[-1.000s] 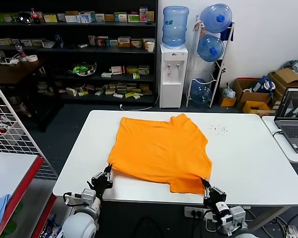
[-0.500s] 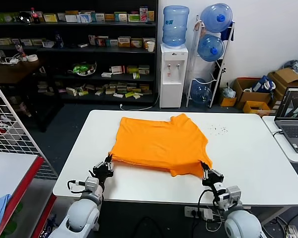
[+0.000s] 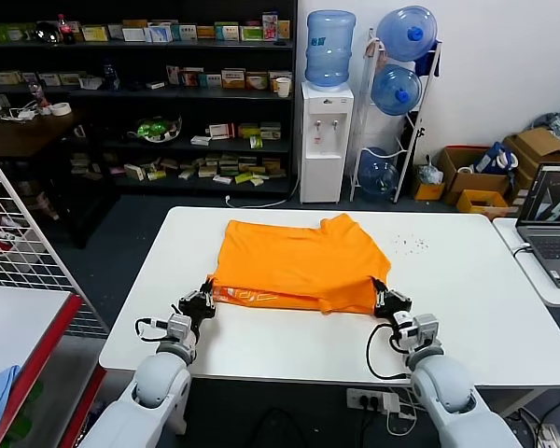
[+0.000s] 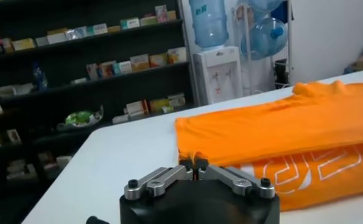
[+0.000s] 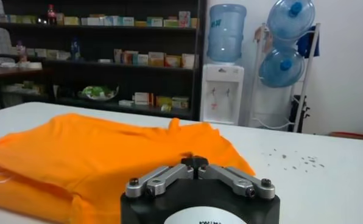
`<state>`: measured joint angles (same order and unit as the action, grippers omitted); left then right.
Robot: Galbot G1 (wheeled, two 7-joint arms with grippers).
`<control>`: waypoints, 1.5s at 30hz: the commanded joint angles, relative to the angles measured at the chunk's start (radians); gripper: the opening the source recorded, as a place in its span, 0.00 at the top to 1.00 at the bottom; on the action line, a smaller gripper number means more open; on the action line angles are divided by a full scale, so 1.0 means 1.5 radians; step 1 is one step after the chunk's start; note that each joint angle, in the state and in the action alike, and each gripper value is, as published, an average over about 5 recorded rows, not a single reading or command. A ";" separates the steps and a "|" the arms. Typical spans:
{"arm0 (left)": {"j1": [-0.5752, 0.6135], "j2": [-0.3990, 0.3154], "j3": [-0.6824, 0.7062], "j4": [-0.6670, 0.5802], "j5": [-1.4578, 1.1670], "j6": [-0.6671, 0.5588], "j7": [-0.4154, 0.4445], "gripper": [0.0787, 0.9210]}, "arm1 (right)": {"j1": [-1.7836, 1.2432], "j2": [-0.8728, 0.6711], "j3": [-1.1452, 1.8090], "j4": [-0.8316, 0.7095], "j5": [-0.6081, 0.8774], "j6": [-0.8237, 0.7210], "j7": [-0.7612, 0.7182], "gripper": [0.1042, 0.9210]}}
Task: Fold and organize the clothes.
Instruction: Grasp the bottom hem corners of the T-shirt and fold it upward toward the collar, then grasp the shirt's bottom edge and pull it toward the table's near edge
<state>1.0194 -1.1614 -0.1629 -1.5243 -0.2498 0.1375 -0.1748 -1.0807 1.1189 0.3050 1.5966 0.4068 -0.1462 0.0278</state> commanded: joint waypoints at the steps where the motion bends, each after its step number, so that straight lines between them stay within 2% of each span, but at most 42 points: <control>1: -0.052 0.002 0.021 0.043 -0.004 0.006 0.002 0.97 | 0.069 0.000 -0.022 -0.073 0.005 0.001 -0.004 0.98; 10: -0.075 0.003 0.029 0.071 -0.014 0.014 0.008 0.97 | 0.115 0.020 -0.034 -0.140 0.010 0.006 -0.014 0.98; 14: -0.066 0.008 0.028 0.060 -0.030 0.016 0.013 0.95 | 0.109 0.025 -0.032 -0.145 0.008 0.008 -0.014 0.91; 27: 0.008 0.028 0.016 0.002 -0.088 0.037 0.013 0.53 | -0.058 -0.008 0.020 0.026 -0.013 -0.032 -0.003 0.45; 36: -0.011 0.020 0.016 0.027 -0.112 0.047 0.011 0.22 | -0.096 -0.014 0.052 0.031 -0.021 -0.054 0.010 0.16; 40: -0.029 0.017 0.016 0.042 -0.117 0.048 0.010 0.13 | -0.088 -0.012 0.052 0.016 -0.021 -0.058 0.011 0.12; 45: -0.048 0.013 0.015 0.061 -0.121 0.046 0.008 0.12 | -0.070 -0.002 0.047 -0.017 -0.022 -0.056 0.008 0.15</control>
<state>0.9821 -1.1378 -0.1392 -1.4691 -0.4061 0.2039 -0.1611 -1.1666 1.1124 0.3608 1.5888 0.3789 -0.2184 0.0391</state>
